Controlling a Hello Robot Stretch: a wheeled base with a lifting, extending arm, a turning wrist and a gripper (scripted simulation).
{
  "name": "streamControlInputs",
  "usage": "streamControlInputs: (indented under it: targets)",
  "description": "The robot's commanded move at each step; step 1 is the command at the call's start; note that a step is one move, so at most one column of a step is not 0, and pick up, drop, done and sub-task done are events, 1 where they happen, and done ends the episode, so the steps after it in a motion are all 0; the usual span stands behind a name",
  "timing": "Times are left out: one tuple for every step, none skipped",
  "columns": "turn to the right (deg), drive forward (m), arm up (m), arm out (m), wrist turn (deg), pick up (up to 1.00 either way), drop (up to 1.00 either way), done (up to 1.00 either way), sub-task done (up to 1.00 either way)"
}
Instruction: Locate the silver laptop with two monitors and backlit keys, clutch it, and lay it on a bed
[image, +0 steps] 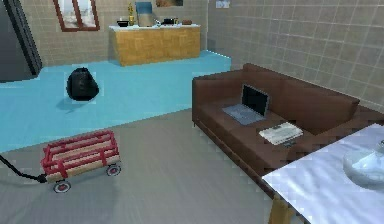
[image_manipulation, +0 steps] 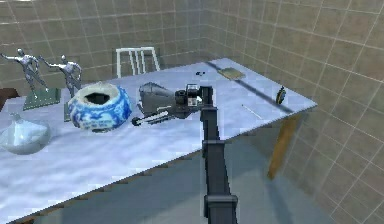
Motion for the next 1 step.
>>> streamControlInputs:
  targets:
    - [0.0, 0.0, 0.18, 0.0, 0.0, 0.0, 0.0, 0.0, 0.0]
